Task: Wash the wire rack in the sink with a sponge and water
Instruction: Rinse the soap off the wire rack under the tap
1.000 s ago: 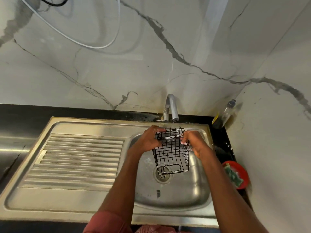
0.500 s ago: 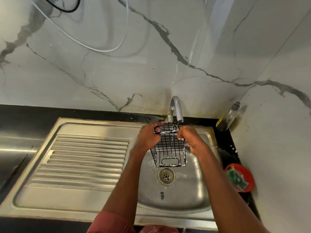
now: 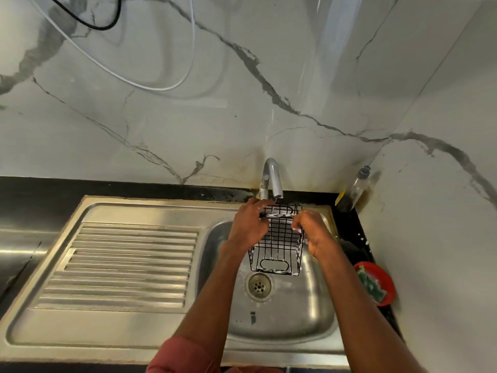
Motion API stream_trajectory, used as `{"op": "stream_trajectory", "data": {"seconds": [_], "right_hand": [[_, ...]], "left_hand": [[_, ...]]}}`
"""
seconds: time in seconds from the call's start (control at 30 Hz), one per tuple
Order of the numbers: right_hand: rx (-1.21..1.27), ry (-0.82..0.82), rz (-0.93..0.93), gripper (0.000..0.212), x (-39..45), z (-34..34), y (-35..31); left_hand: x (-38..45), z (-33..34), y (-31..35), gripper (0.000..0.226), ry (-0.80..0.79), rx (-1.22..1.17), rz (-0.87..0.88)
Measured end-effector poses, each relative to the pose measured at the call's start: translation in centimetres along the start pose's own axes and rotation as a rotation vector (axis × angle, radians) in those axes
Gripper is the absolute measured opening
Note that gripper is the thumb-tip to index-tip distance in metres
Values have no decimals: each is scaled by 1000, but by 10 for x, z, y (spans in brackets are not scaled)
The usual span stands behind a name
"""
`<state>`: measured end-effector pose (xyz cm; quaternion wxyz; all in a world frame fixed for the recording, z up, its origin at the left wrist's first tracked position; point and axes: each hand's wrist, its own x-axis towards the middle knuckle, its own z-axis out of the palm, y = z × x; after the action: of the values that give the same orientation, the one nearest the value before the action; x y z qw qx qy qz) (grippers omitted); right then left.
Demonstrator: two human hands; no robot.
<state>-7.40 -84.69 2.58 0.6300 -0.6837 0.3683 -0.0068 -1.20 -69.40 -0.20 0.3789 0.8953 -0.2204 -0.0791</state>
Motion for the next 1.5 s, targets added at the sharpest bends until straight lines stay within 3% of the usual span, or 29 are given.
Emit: {"op": "stream_trajectory", "data": {"seconds": [0.13, 0.33, 0.53, 0.6, 0.67, 0.7, 0.77, 0.93, 1.03, 1.27, 1.33, 1.43, 1.5], "right_hand": [[29, 44, 12, 23, 1, -18, 7], [159, 69, 29, 18, 2, -34, 12], [261, -99, 113, 18, 17, -33, 11], [317, -132, 121, 17, 31, -27, 16], [339, -176, 144, 55, 46, -20, 22], [328, -191, 143, 64, 46, -15, 20], [255, -148, 104, 56, 38, -4, 12], [247, 135, 63, 26, 31, 8, 28], [135, -89, 75, 25, 20, 4, 39], [-244, -676, -76, 59, -7, 5, 49], [-307, -668, -141, 48, -12, 15, 49], [-313, -479, -276, 19, -15, 25, 48], [-319, -451, -307, 15, -16, 26, 45]], "left_hand": [[1, 14, 6, 64, -25, -26, 11], [-1, 9, 10, 71, -144, -274, -139], [4, -2, -12, 91, -320, -249, -128], [3, -4, -17, 86, -254, -225, -162], [1, -3, -16, 78, -126, -258, -211], [0, -1, -15, 76, -73, -262, -221], [0, 2, -14, 76, -7, -205, -214], [-3, 1, -5, 77, 42, -63, -207], [-1, -1, 4, 81, 85, -72, -245], [-1, 7, 25, 78, 148, -60, -354], [2, 8, 30, 80, 144, -83, -398], [4, 10, 33, 84, 139, -90, -445], [4, 11, 32, 88, 131, -70, -452]]}}
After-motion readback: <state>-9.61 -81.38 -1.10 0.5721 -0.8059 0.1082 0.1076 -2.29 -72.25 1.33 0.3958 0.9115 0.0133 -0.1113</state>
